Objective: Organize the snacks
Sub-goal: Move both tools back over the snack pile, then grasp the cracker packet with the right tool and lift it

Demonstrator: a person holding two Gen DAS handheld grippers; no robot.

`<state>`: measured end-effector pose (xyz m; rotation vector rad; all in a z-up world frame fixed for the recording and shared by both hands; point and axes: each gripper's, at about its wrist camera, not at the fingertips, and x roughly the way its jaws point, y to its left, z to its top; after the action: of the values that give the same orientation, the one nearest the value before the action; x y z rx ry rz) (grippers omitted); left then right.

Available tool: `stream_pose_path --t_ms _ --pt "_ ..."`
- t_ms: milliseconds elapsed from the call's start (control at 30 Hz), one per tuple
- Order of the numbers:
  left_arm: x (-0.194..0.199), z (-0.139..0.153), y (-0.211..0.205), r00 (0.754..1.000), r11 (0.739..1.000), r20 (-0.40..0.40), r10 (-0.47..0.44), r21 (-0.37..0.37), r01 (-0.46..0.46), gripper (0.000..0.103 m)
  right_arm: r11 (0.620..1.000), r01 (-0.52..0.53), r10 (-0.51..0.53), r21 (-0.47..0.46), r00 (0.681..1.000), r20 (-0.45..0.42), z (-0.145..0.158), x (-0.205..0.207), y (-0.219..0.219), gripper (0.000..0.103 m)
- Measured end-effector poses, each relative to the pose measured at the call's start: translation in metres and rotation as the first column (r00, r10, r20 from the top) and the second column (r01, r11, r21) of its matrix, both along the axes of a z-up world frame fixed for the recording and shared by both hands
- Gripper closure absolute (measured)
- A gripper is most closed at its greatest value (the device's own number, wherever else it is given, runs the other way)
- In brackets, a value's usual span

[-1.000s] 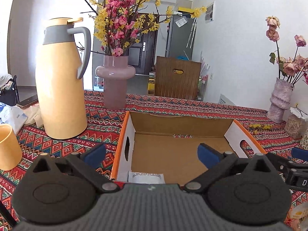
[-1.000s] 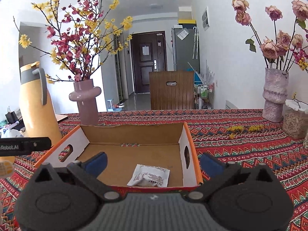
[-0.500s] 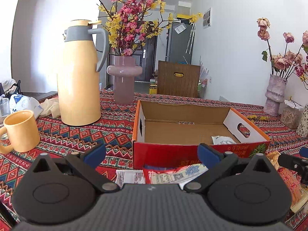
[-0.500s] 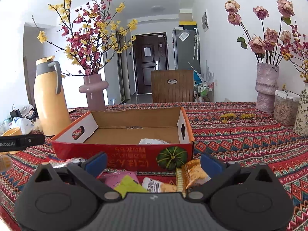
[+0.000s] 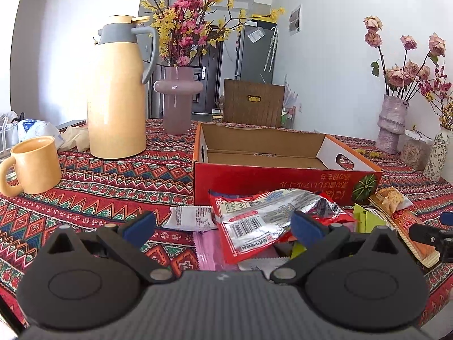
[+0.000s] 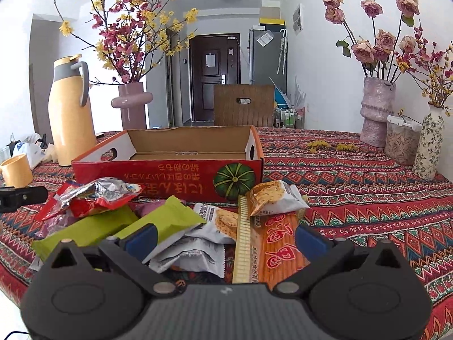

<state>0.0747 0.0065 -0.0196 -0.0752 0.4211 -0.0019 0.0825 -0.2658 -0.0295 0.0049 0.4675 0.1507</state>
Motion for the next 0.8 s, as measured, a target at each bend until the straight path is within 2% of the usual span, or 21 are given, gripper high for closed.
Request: stream_pose_path --t_ms 400,567,700,800 --pt "0.004 -0.002 0.001 1.0 1.0 -0.009 0.005 -0.006 -0.005 0.0 0.997 0.069 -0.07 -0.03 0.997 -0.03 -0.002 0.026 -0.018 0.002" --pt "0.01 -0.001 0.005 1.0 1.0 -0.016 0.02 -0.012 -0.02 0.0 0.995 0.074 -0.078 -0.071 0.995 -0.056 -0.002 0.055 -0.023 0.008" --pt "0.013 -0.001 0.007 0.999 1.0 -0.019 0.026 -0.011 -0.026 0.0 0.993 0.068 -0.076 -0.098 0.994 -0.083 0.0 0.079 -0.026 0.024" --pt "0.016 -0.001 0.007 0.999 0.999 -0.024 0.03 -0.011 -0.031 0.0 0.992 0.053 -0.064 -0.113 0.993 -0.099 0.001 0.096 -0.026 0.024"
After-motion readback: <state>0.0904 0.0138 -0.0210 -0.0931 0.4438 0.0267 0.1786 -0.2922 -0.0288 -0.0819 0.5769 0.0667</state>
